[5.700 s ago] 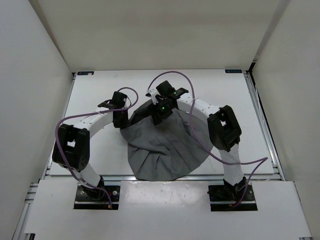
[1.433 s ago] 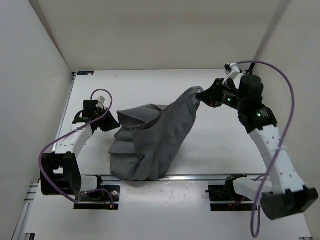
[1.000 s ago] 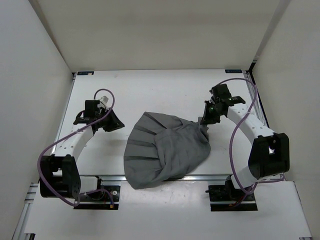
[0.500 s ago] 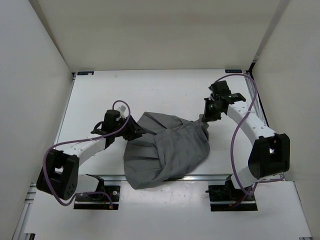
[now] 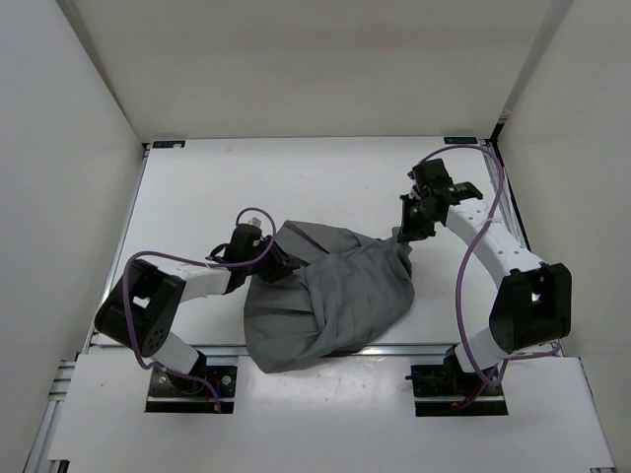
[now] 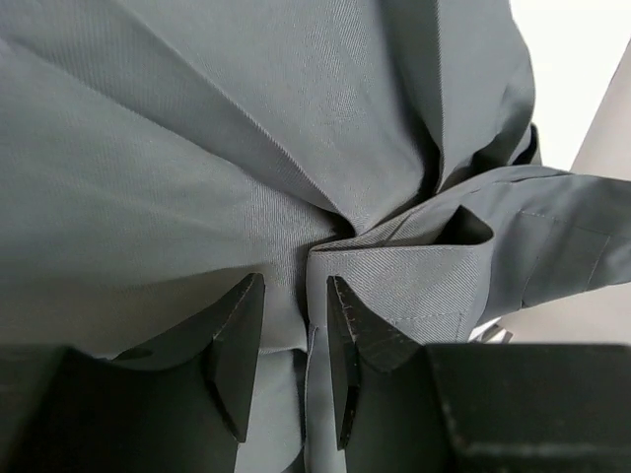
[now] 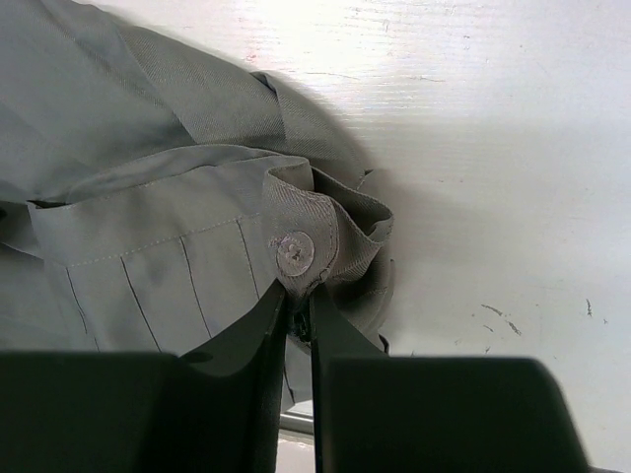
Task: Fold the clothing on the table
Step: Flatten the skirt out
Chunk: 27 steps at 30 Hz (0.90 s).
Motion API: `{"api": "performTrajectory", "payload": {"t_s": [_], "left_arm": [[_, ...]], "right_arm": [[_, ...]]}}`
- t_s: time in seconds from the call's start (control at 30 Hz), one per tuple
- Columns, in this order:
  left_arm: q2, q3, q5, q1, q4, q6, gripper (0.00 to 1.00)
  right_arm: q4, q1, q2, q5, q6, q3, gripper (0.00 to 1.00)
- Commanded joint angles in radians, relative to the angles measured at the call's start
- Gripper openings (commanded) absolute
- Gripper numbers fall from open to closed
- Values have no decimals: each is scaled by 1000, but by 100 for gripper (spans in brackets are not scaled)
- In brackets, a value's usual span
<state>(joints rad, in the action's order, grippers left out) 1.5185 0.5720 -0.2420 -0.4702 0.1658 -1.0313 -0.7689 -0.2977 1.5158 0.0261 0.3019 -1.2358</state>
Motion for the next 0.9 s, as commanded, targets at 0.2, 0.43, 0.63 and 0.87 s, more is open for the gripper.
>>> {"api": "performTrajectory", "payload": {"t_s": [0.2, 0.43, 0.63, 0.87], "left_arm": [[46, 20, -3, -51, 118, -81, 42], [97, 14, -36, -80, 156, -115, 42], [132, 5, -39, -93, 187, -142, 33], [105, 37, -91, -65, 270, -179, 0]], "right_arm": [[-30, 15, -13, -9, -21, -21, 0], [-36, 23, -20, -17, -24, -10, 0], [-29, 29, -20, -14, -26, -4, 0], [-38, 37, -16, -18, -24, -17, 0]]}}
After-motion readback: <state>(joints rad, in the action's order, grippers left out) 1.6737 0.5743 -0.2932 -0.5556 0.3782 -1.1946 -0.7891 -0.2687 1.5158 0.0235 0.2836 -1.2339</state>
